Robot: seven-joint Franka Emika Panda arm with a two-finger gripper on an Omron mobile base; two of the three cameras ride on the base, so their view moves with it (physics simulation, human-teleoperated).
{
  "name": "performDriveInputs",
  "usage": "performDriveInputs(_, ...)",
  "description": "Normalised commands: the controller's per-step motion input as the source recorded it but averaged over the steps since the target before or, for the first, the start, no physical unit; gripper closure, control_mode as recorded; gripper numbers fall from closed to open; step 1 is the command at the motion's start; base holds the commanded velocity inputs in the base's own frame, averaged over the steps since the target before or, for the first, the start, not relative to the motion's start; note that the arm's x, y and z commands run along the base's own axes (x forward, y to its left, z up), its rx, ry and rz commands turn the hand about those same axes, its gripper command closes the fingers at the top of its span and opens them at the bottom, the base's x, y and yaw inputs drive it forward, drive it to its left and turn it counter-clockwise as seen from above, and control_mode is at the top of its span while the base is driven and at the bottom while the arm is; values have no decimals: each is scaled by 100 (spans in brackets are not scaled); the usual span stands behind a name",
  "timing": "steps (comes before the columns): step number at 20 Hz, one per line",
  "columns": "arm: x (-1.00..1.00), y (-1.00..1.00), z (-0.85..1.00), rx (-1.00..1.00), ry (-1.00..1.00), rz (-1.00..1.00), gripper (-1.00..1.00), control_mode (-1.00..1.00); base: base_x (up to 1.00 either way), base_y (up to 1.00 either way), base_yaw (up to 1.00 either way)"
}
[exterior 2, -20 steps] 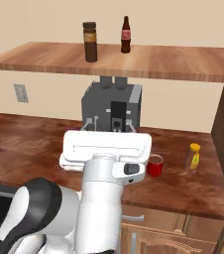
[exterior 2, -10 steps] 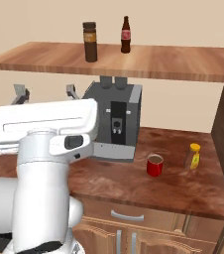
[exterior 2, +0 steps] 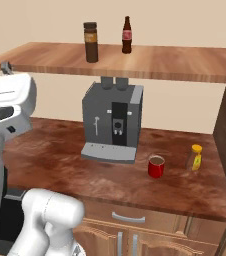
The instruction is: Pick the cinnamon and honey bottle from the shelves and place them next to the mug.
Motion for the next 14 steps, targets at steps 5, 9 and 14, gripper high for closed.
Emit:
performDriveInputs(5,13,61,0,1,4,2,-100,-100,0,0,0)
performDriveInputs(9,23,0,0,-1,5,0,-100,-100,0,0,0)
performDriveInputs(14,58,0,0,-7,9,-17,-100,-100,0,0,0)
